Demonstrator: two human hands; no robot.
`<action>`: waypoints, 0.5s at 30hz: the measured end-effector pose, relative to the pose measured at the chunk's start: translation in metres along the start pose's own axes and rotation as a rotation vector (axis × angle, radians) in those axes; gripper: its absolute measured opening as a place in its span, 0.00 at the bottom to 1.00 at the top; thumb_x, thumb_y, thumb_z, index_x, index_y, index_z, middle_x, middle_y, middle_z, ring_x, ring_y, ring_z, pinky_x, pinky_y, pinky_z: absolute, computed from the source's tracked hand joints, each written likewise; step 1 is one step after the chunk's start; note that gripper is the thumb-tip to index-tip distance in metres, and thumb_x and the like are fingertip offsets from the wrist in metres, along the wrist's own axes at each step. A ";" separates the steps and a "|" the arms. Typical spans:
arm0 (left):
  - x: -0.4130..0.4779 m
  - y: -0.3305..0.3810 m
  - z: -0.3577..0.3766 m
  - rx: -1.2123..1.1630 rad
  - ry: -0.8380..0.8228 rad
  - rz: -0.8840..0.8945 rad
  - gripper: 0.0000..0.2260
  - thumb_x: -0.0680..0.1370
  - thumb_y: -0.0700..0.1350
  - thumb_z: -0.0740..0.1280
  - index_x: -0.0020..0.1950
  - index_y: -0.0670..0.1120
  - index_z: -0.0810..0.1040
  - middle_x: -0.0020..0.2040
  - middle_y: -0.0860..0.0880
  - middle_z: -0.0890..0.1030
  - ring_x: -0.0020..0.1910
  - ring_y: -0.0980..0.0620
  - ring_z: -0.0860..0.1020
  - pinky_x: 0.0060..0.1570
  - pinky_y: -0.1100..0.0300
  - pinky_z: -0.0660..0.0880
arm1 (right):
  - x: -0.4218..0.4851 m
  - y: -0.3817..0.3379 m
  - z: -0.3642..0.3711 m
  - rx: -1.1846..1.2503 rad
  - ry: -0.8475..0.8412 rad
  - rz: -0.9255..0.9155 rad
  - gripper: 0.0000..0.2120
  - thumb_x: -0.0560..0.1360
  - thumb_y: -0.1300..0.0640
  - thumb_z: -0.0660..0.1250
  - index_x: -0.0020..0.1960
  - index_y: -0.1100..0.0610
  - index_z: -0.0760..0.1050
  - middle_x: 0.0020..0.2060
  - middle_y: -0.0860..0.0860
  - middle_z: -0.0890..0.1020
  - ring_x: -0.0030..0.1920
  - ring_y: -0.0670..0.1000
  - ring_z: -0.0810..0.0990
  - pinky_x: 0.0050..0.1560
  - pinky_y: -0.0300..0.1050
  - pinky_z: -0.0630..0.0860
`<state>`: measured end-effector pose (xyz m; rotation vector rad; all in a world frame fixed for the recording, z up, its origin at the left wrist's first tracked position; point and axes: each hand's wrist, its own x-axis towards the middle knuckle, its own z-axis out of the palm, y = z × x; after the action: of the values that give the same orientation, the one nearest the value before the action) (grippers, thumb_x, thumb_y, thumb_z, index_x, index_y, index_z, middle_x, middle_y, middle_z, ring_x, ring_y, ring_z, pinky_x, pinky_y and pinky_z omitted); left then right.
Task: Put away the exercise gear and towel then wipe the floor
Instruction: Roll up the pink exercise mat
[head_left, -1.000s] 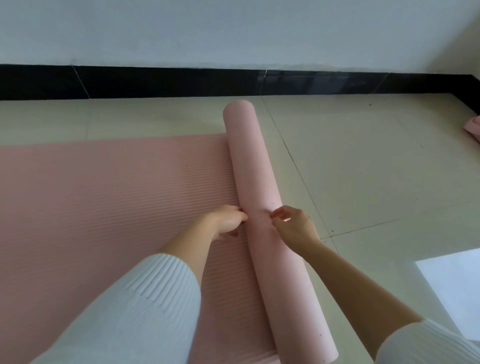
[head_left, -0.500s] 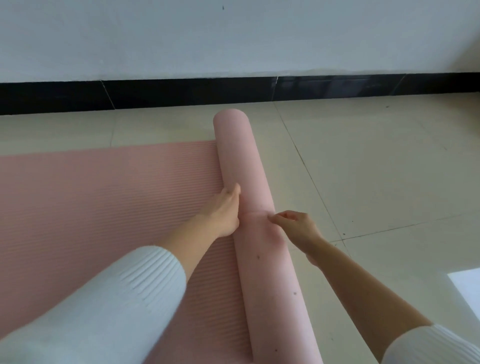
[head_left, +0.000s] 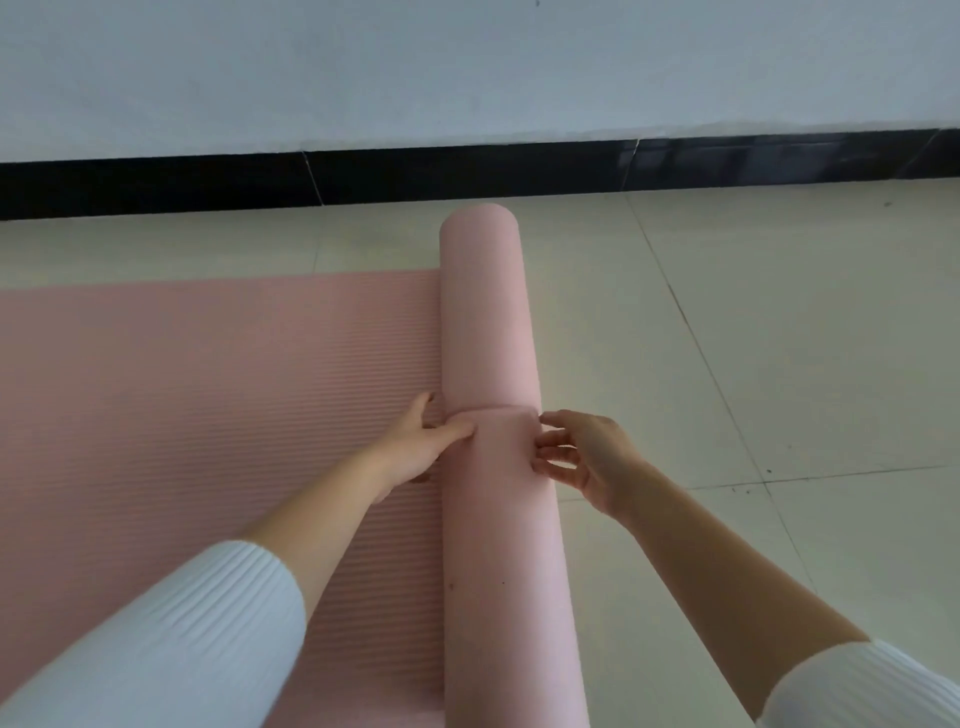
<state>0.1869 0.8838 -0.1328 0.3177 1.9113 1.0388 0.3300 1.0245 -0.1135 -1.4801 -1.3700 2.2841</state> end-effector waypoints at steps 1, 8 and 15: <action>-0.001 -0.004 -0.008 -0.005 0.050 0.017 0.36 0.74 0.50 0.71 0.76 0.57 0.54 0.62 0.49 0.73 0.57 0.51 0.76 0.57 0.55 0.73 | 0.000 0.002 0.005 -0.115 0.002 -0.043 0.04 0.77 0.61 0.65 0.48 0.62 0.78 0.36 0.54 0.75 0.34 0.51 0.74 0.39 0.45 0.78; -0.017 -0.028 -0.048 0.042 0.251 0.147 0.20 0.72 0.35 0.71 0.60 0.53 0.77 0.56 0.46 0.79 0.45 0.53 0.77 0.45 0.62 0.73 | 0.000 0.001 0.046 -0.375 -0.117 -0.163 0.10 0.76 0.49 0.66 0.49 0.52 0.84 0.55 0.41 0.79 0.58 0.48 0.75 0.56 0.49 0.69; -0.040 -0.046 -0.072 -0.081 0.070 -0.159 0.19 0.73 0.65 0.63 0.56 0.55 0.79 0.52 0.55 0.82 0.49 0.55 0.80 0.48 0.59 0.76 | -0.001 0.008 0.088 -0.219 -0.232 -0.160 0.13 0.76 0.48 0.64 0.55 0.54 0.80 0.51 0.48 0.84 0.55 0.47 0.79 0.53 0.49 0.69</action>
<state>0.1590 0.7934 -0.1276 0.0823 1.9164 1.0291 0.2662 0.9640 -0.1077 -1.1312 -1.7817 2.3228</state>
